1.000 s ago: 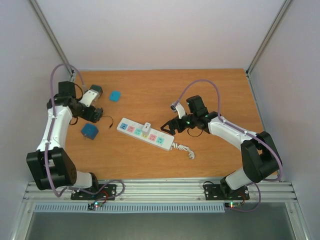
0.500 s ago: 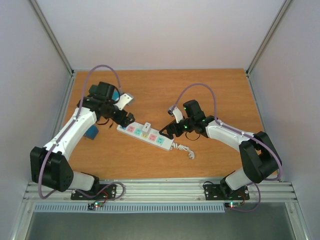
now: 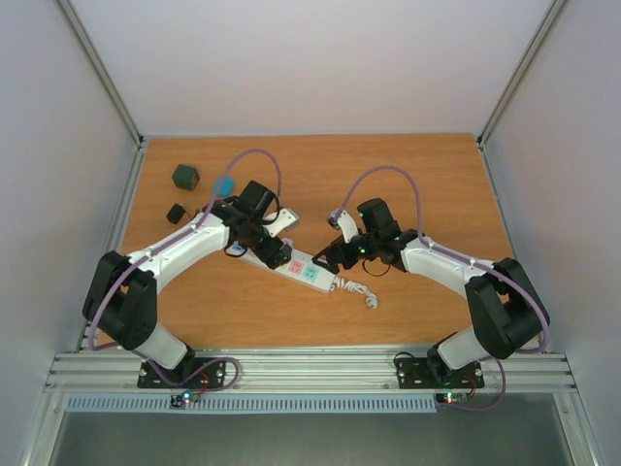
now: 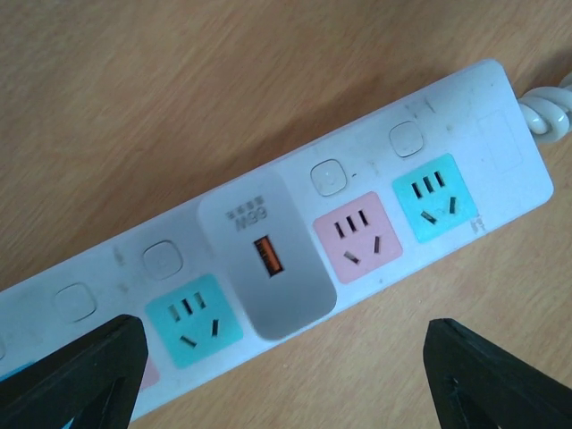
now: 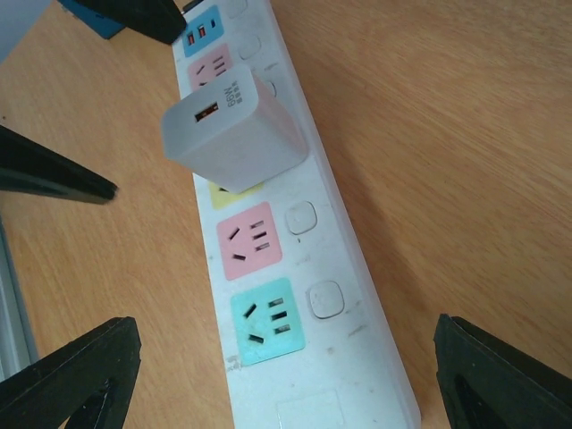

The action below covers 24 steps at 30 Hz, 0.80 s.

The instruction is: Pull the plug off the socket

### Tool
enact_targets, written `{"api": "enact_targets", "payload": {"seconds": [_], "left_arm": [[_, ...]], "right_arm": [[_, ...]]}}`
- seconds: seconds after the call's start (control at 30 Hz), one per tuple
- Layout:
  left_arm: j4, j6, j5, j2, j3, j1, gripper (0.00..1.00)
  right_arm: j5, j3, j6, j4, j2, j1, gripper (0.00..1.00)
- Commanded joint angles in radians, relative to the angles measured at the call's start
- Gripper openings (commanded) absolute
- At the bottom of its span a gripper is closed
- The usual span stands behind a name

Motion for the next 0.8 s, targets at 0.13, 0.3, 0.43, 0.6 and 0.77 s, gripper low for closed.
{"api": "enact_targets", "payload": {"seconds": [0.13, 0.3, 0.43, 0.6, 0.77], "left_arm": [[0.111, -0.043, -0.074, 0.093, -0.003, -0.037, 0.79], [0.13, -0.044, -0.091, 0.129, 0.01, -0.038, 0.67], [0.129, -0.029, -0.097, 0.145, 0.016, -0.038, 0.53], [0.134, -0.003, -0.119, 0.13, 0.015, -0.038, 0.41], [0.137, 0.046, -0.13, 0.11, 0.005, -0.037, 0.34]], "right_arm": [[0.017, -0.028, -0.014, 0.069, -0.044, 0.006, 0.91], [0.012, -0.063, -0.001, 0.123, -0.058, 0.006, 0.91], [0.018, -0.094, 0.016, 0.18, -0.062, 0.015, 0.92], [0.068, -0.135, 0.025, 0.259, -0.058, 0.063, 0.92], [0.126, -0.156, 0.02, 0.331, -0.027, 0.136, 0.92]]}}
